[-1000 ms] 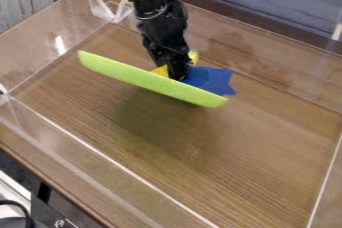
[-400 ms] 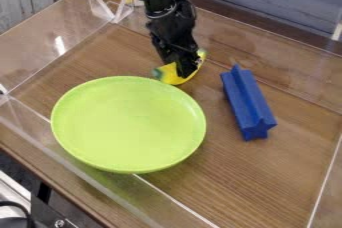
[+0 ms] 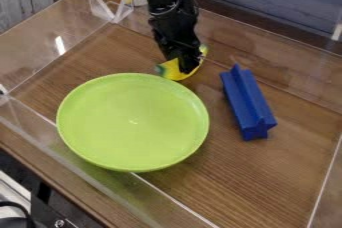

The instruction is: Remove the banana from inside the green plate and put it on the table

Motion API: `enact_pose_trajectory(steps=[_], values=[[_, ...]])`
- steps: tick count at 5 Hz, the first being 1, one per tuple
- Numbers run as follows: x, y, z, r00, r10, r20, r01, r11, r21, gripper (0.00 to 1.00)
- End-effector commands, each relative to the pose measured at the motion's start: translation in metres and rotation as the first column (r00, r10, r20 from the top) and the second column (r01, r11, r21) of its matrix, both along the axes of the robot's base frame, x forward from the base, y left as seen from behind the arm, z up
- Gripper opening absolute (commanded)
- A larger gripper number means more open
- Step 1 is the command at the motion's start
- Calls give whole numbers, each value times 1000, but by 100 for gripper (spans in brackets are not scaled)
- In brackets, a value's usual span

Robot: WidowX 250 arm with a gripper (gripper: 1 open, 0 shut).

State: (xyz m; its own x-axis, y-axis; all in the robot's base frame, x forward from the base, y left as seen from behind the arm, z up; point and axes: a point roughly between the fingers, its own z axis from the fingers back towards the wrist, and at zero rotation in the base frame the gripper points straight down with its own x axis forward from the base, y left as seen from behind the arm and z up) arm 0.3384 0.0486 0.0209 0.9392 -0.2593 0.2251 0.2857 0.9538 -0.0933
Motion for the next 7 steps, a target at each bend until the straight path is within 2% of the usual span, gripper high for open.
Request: enact_pose_trajectory(steps=[1, 7], values=[[-7, -2, -19, 998, -19, -55, 19, 1000, 3, 0], [-1, -6, -23, 997, -23, -75, 23, 1000, -1, 0]])
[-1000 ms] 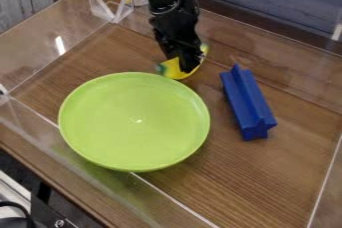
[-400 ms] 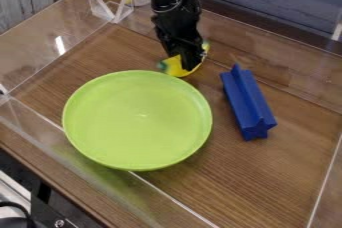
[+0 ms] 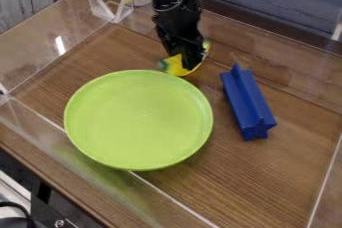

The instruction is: Remove the banana from inside the green plate and put it on the table

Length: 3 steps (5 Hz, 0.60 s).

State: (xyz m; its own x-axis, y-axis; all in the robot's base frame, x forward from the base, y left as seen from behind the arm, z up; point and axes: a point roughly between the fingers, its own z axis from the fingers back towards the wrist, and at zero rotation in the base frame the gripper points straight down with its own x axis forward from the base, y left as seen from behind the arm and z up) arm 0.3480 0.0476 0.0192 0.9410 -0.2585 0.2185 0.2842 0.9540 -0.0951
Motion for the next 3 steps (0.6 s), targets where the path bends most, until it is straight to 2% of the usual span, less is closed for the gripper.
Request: enact_pose_trajectory(steps=[1, 3], values=[[-9, -5, -21, 997, -25, -71, 25, 1000, -3, 0], [-7, -6, -20, 997, -27, -78, 27, 1000, -5, 0]])
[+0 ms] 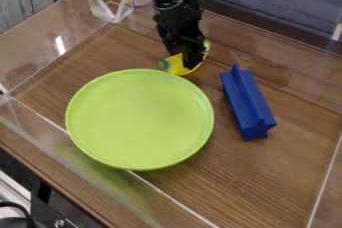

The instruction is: Remove the banana from inside the green plate and put it on the table

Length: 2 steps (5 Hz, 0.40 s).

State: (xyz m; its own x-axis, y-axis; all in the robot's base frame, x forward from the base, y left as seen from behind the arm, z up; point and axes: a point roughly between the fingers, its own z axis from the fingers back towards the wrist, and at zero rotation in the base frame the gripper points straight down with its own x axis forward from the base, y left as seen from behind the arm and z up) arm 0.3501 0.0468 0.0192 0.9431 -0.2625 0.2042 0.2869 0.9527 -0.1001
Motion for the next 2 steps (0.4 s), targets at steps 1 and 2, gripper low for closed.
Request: enact_pose_trajectory(steps=[1, 2], values=[[-8, -6, -20, 998, -24, -64, 24, 1000, -5, 0], [-7, -7, -20, 997, -25, -67, 24, 1000, -6, 0]])
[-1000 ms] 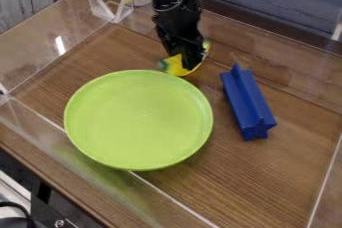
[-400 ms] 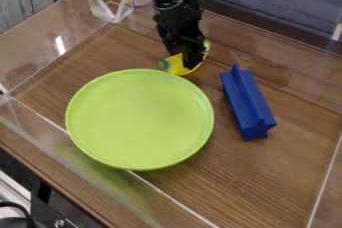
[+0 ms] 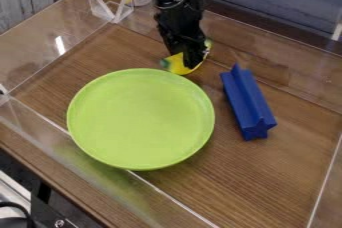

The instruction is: Remove the banana from inside the green plate and put it on the table

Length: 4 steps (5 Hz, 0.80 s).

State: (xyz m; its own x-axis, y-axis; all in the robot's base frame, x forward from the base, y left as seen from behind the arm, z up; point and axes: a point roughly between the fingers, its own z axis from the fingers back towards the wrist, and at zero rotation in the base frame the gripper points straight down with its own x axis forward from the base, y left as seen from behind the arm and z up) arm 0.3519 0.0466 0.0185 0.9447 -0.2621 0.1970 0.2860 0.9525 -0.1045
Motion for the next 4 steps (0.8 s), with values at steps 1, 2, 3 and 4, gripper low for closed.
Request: enact_pose_trajectory(steps=[1, 2, 3, 4], values=[[-7, -7, -19, 998, -26, -61, 26, 1000, -5, 0], [-5, -8, -18, 998, -28, -63, 28, 1000, -6, 0], [-4, -9, -18, 997, -30, -65, 30, 1000, -8, 0], [-2, -6, -15, 998, -23, -57, 23, 1000, -6, 0]])
